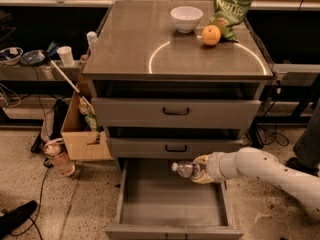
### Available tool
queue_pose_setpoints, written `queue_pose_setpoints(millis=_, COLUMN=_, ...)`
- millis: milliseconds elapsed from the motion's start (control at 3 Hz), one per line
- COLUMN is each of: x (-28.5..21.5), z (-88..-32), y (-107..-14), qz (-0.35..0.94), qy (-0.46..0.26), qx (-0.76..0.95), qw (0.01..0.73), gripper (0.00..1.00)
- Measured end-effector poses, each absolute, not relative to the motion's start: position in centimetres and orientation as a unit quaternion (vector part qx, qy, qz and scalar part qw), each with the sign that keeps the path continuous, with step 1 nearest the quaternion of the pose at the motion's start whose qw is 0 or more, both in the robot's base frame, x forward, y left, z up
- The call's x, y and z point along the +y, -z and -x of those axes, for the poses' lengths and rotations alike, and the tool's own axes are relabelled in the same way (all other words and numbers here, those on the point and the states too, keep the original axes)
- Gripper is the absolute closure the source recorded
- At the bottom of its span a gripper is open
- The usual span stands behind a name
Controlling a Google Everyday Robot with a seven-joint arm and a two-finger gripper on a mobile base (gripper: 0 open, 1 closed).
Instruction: Pick water bottle from bottom drawer and place on counter
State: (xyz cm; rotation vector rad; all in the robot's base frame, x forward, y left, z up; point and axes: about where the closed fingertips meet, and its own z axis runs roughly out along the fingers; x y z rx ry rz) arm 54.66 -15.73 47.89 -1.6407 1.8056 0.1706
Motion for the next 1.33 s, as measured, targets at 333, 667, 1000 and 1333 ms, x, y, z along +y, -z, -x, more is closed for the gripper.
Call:
queue_pose_setpoints(millis=333, x=-15.1, z=-54.8, y=-48.4, qz=0.63, qy=-0.077, qx=0.689, qw=0.35, gripper=1.0)
queue_pose_setpoints(millis=667, x=-14.2, z=-55.5, y=-51.5, qz=0.646, qy=-0.06, qx=0.67, qw=0.359, gripper=1.0)
queue_pose_setpoints(millis=1000, x=-12.9, z=-56.0, y=-56.0, qz=0.672, qy=-0.027, qx=0.645, qw=0.362, gripper=1.0)
queue_pose_setpoints(millis=1333, x=-12.3, z=-56.2, y=-58.9, qz=0.685, qy=-0.006, qx=0.631, qw=0.364, gripper=1.0)
